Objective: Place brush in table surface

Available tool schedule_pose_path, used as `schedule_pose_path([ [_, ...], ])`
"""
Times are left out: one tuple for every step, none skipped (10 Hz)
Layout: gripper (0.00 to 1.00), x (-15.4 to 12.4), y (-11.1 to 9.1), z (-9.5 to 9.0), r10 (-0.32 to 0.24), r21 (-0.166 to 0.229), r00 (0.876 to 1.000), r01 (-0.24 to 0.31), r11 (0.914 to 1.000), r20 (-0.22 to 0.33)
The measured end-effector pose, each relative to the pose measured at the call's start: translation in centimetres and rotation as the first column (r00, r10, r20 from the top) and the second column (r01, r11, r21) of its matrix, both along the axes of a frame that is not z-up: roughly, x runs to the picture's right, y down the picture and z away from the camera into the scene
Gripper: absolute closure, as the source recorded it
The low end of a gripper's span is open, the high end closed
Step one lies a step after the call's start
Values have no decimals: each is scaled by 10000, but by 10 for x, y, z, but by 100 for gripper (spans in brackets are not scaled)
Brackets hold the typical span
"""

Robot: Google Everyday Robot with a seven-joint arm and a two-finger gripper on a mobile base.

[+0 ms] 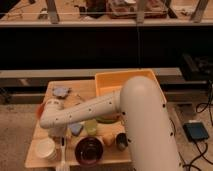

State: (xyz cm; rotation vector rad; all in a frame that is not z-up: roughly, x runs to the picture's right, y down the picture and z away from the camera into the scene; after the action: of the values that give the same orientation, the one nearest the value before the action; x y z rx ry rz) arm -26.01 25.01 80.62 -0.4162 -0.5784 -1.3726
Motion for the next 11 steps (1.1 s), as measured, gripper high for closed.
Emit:
schedule_pose_path([
  [53,-1,0,1,-18,0,10000,18,10000,-25],
  [65,0,-1,3,1,-19,10000,-2,10000,-90],
  [75,2,-1,4,23,-30,9999,-23,10000,-147],
  [85,2,-2,4,17,-26,9999,-17,10000,-141],
  [94,3,-3,3,24,-20,9999,-24,10000,-148],
  [99,3,-2,4,14,-25,9999,-14,10000,-158],
  [100,4,-2,5,20,-162,9995,-25,9999,-316],
  [100,6,-2,5,53,-356,9987,-71,9993,-510],
  [100,7,-2,4,92,-482,9983,-120,9988,-573],
  [100,11,-5,3,188,-530,9979,-221,9984,-626],
  [100,21,-13,0,268,-542,9973,-305,9981,-688],
])
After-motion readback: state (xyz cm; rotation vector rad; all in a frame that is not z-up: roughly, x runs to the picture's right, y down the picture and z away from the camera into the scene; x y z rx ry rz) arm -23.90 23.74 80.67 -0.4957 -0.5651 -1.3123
